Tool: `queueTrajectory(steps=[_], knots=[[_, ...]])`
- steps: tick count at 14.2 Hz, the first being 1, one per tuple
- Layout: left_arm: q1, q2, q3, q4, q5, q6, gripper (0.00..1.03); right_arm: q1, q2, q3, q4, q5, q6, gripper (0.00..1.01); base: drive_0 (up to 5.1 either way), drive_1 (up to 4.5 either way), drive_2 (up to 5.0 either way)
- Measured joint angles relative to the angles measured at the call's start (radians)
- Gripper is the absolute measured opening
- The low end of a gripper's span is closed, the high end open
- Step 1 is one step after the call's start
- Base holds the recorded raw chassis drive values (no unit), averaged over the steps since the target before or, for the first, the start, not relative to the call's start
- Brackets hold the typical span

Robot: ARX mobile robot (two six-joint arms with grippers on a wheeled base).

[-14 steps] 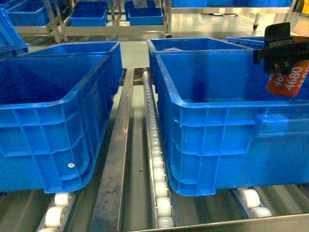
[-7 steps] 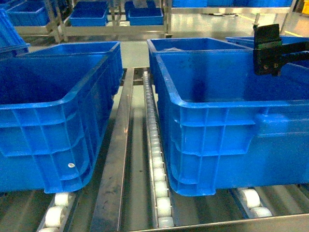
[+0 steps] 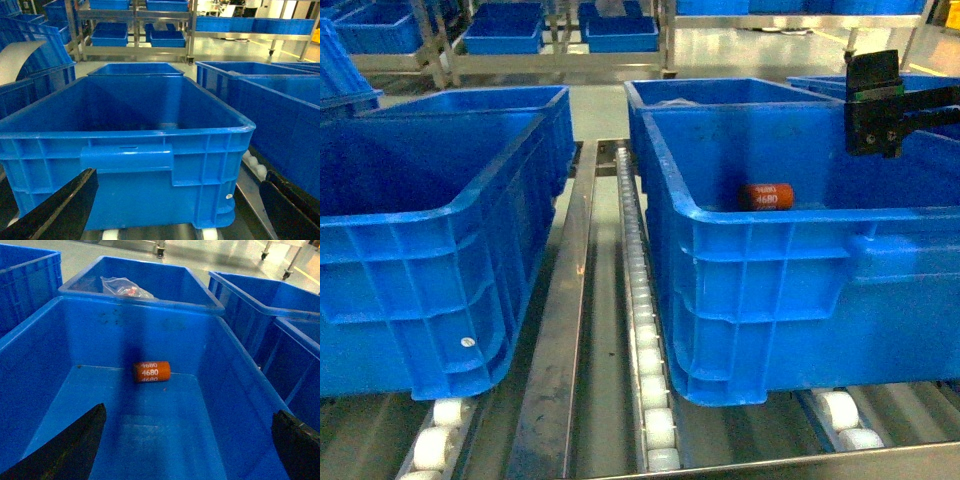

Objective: Sort blue parts and orange caps into right shelf containers

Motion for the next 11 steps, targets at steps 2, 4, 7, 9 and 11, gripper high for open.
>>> queueTrajectory(steps=[2, 4, 7, 9, 11], knots=[[0.000, 0.000, 0.000, 0.000, 0.000, 0.000, 0.98, 0.000, 0.000, 0.000, 0.000, 0.000, 0.000, 0.98, 0.0, 0.00, 0.0], [0.000, 0.000, 0.000, 0.000, 0.000, 0.000, 0.98, 0.000, 0.000, 0.000, 0.000, 0.000, 0.000, 0.98, 0.0, 0.00, 0.0], [0.000, 0.000, 0.000, 0.000, 0.000, 0.000, 0.98, 0.000, 0.000, 0.000, 0.000, 0.000, 0.000, 0.98, 0.0, 0.00, 0.0], [0.000, 0.000, 0.000, 0.000, 0.000, 0.000, 0.98, 0.000, 0.000, 0.000, 0.000, 0.000, 0.000, 0.98, 0.0, 0.00, 0.0], [0.000, 0.000, 0.000, 0.000, 0.000, 0.000, 0.98, 0.000, 0.000, 0.000, 0.000, 0.000, 0.000, 0.98, 0.0, 0.00, 0.0]])
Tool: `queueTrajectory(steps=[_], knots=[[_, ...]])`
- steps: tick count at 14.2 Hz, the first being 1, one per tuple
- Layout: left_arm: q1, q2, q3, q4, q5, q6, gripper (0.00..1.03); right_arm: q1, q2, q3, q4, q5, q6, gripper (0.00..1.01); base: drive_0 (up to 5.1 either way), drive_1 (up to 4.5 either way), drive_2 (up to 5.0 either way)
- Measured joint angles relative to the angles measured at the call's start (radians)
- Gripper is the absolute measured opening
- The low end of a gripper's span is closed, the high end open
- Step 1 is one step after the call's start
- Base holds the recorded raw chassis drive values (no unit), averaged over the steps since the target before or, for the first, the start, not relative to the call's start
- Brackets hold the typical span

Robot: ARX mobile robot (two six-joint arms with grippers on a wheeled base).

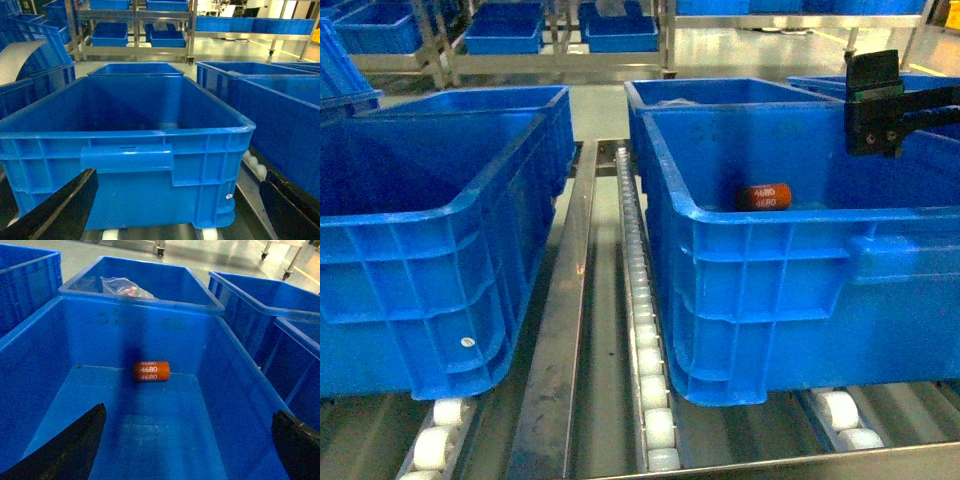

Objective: Sort blue parts and orange caps into right shelf containers

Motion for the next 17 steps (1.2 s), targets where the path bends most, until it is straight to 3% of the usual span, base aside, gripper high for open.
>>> queueTrajectory(steps=[5, 6, 7, 9, 13, 17], knots=[[0.000, 0.000, 0.000, 0.000, 0.000, 0.000, 0.98, 0.000, 0.000, 0.000, 0.003, -0.002, 0.005, 0.98, 0.0, 0.00, 0.0], [0.000, 0.000, 0.000, 0.000, 0.000, 0.000, 0.98, 0.000, 0.000, 0.000, 0.015, -0.013, 0.037, 0.98, 0.0, 0.00, 0.0], [0.000, 0.000, 0.000, 0.000, 0.000, 0.000, 0.98, 0.000, -0.001, -0.001, 0.032, -0.020, 0.098, 0.98, 0.0, 0.00, 0.0], [0.000, 0.000, 0.000, 0.000, 0.000, 0.000, 0.98, 0.000, -0.011, -0.024, 0.047, -0.020, 0.142, 0.98, 0.0, 0.00, 0.0], [0.000, 0.000, 0.000, 0.000, 0.000, 0.000, 0.98, 0.000, -0.099, -0.086, 0.060, -0.020, 0.147, 0.98, 0.0, 0.00, 0.0], [0.000, 0.000, 0.000, 0.000, 0.000, 0.000, 0.98, 0.008, -0.312, -0.228, 0.045, -0.046, 0.142, 0.98, 0.0, 0.00, 0.0]])
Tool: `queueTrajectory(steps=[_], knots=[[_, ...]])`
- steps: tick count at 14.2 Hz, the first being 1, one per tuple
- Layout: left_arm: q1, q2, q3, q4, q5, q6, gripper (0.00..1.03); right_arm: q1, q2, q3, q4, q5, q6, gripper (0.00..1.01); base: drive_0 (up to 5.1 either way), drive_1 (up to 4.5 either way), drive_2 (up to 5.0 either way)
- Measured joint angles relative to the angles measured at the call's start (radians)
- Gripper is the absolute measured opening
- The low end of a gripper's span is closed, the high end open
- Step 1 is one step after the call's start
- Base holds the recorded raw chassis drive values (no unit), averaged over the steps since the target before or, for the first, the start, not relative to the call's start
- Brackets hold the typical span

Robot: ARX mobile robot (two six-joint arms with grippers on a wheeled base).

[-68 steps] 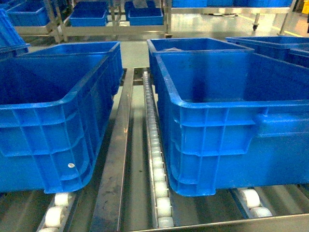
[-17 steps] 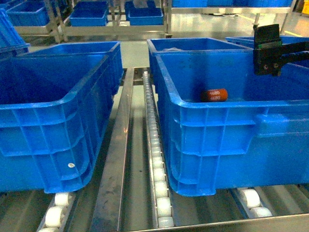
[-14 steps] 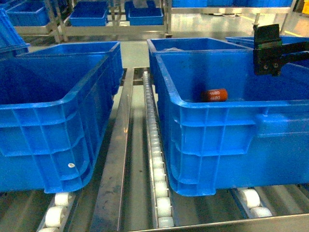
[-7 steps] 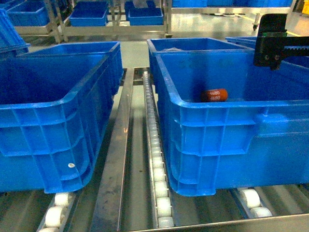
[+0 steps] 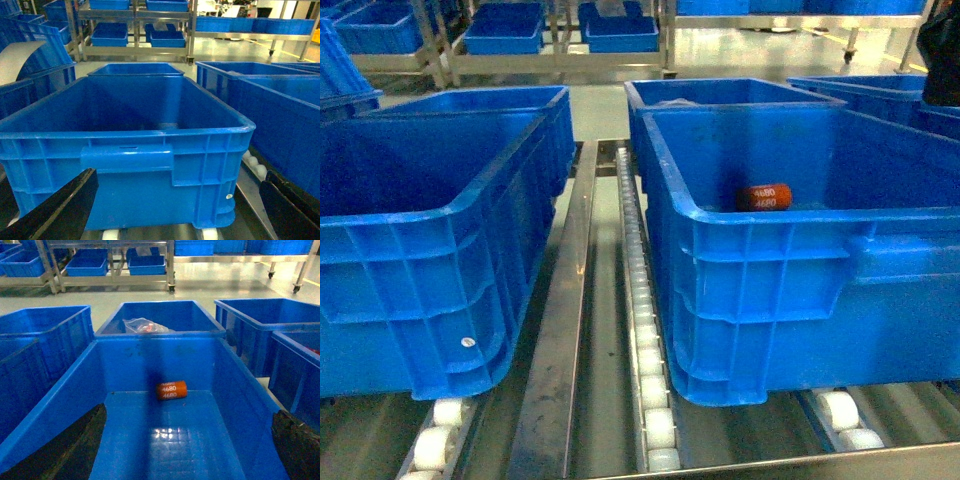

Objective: Sort blue parts and orange caps into right shelf containers

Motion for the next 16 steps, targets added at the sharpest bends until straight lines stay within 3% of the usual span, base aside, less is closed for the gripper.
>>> queueTrajectory(steps=[3, 7, 10, 14, 15, 16], knots=[[0.000, 0.000, 0.000, 0.000, 0.000, 0.000, 0.98, -0.002, -0.186, -0.091, -0.068, -0.020, -0.003, 0.98, 0.0, 0.00, 0.0], [0.000, 0.000, 0.000, 0.000, 0.000, 0.000, 0.98, -0.015, -0.452, -0.196, -0.227, -0.085, 0.004, 0.98, 0.0, 0.00, 0.0], [0.000, 0.000, 0.000, 0.000, 0.000, 0.000, 0.98, -0.043, -0.591, -0.249, -0.320, -0.085, 0.011, 0.98, 0.0, 0.00, 0.0], [0.000, 0.000, 0.000, 0.000, 0.000, 0.000, 0.98, -0.049, -0.627, -0.269, -0.327, -0.086, 0.026, 0.98, 0.0, 0.00, 0.0], [0.000, 0.000, 0.000, 0.000, 0.000, 0.000, 0.98, -0.050, -0.642, -0.302, -0.250, -0.046, -0.002, 0.86, 0.0, 0.00, 0.0], [0.000, 0.000, 0.000, 0.000, 0.000, 0.000, 0.98, -0.082, -0.693, -0.358, -0.243, -0.056, -0.025, 0.72, 0.0, 0.00, 0.0]])
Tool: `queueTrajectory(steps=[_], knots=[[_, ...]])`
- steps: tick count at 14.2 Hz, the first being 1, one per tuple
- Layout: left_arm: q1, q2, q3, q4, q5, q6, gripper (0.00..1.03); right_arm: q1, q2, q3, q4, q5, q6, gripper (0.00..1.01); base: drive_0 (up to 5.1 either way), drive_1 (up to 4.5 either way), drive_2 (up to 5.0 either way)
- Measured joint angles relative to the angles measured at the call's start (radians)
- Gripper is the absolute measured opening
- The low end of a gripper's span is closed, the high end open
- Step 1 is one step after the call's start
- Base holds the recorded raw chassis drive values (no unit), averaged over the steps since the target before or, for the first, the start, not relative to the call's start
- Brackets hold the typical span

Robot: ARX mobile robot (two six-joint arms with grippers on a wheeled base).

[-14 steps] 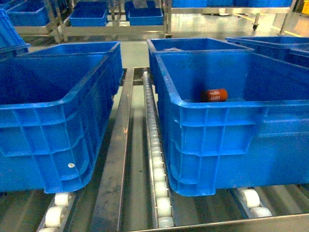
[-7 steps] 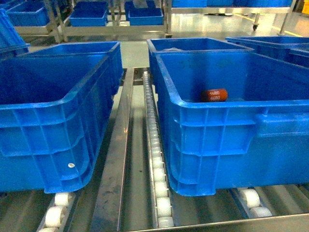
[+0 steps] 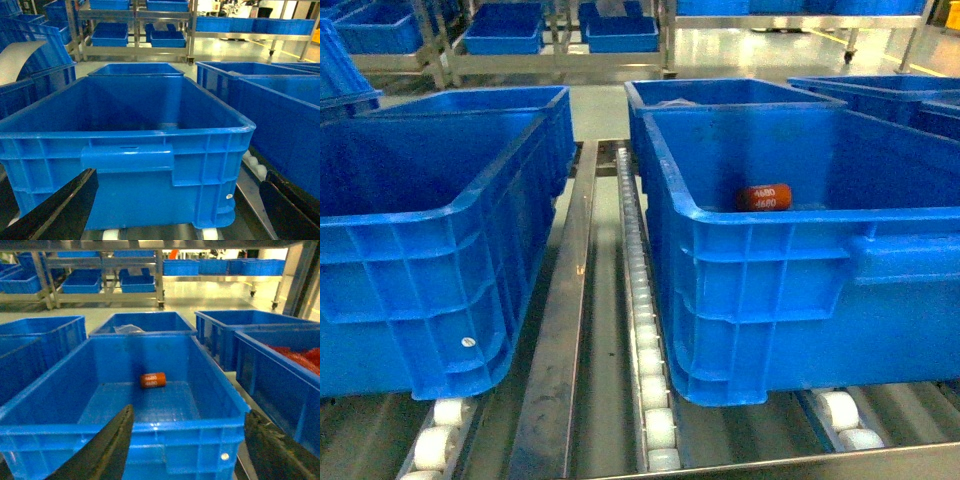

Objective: Sort blue parts and orange caps into right shelf containers

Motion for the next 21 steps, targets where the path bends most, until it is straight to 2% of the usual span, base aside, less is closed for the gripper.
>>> queueTrajectory(steps=[2, 3, 4, 9, 17, 18, 21], knots=[[0.000, 0.000, 0.000, 0.000, 0.000, 0.000, 0.98, -0.034, -0.055, -0.076, -0.003, -0.025, -0.012, 0.46, 0.0, 0.00, 0.0], [0.000, 0.000, 0.000, 0.000, 0.000, 0.000, 0.98, -0.086, -0.090, -0.098, -0.008, -0.101, -0.020, 0.33, 0.0, 0.00, 0.0], [0.000, 0.000, 0.000, 0.000, -0.002, 0.000, 0.98, -0.135, -0.127, -0.121, -0.014, -0.113, -0.020, 0.19, 0.0, 0.00, 0.0], [0.000, 0.000, 0.000, 0.000, 0.001, 0.000, 0.98, -0.133, -0.164, -0.149, -0.029, -0.125, -0.021, 0.02, 0.0, 0.00, 0.0], [0.000, 0.000, 0.000, 0.000, 0.000, 0.000, 0.98, -0.129, -0.366, -0.228, -0.151, -0.126, -0.024, 0.02, 0.0, 0.00, 0.0], [0.000, 0.000, 0.000, 0.000, 0.000, 0.000, 0.98, -0.129, -0.382, -0.253, -0.117, -0.126, -0.024, 0.02, 0.0, 0.00, 0.0], [0.000, 0.000, 0.000, 0.000, 0.000, 0.000, 0.98, -0.129, -0.458, -0.254, -0.199, -0.126, -0.024, 0.02, 0.0, 0.00, 0.0]])
